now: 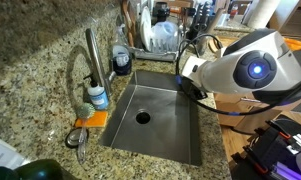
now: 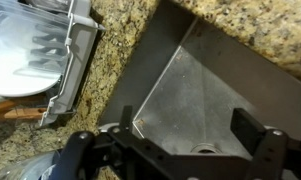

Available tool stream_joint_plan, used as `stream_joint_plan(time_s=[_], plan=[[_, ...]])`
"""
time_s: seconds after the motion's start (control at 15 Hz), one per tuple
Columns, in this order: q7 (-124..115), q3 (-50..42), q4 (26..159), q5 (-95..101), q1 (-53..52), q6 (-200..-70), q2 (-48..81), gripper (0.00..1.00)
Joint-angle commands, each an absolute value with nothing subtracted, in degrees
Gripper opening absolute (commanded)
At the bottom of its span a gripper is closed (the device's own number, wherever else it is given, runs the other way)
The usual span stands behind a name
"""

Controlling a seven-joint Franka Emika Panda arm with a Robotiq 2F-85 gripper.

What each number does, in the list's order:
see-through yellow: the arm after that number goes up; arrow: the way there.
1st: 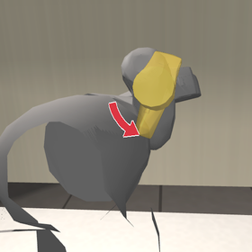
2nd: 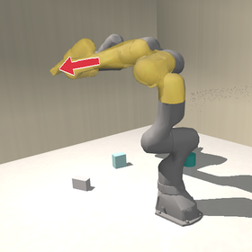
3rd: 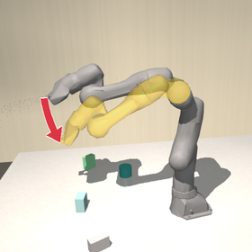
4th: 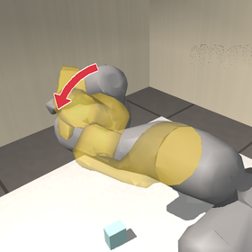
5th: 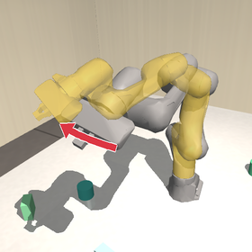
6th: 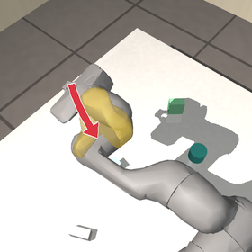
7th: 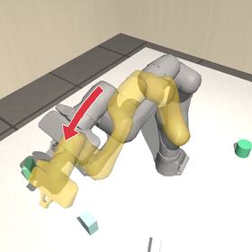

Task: Open the faucet

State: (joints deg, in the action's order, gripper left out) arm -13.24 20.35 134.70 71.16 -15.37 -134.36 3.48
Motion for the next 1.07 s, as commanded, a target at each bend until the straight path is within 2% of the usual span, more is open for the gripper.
stream_joint_plan(time_s=[0.0,0.27,0.33,0.53,0.6,1.0], plan=[[-9.6,17.8,131.8,81.1,-15.7,-130.5,6.5,1.0],[-14.7,15.8,133.4,93.1,-15.5,-126.7,1.7,1.0],[-11.8,15.9,132.1,89.4,-15.3,-129.3,4.7,1.0],[-13.5,15.7,132.2,91.6,-15.3,-127.7,2.7,1.0],[-15.2,14.5,132.4,97.2,-13.9,-137.5,2.7,1.0],[-29.2,9.8,122.6,124.9,-9.7,-159.7,9.3,1.0]])
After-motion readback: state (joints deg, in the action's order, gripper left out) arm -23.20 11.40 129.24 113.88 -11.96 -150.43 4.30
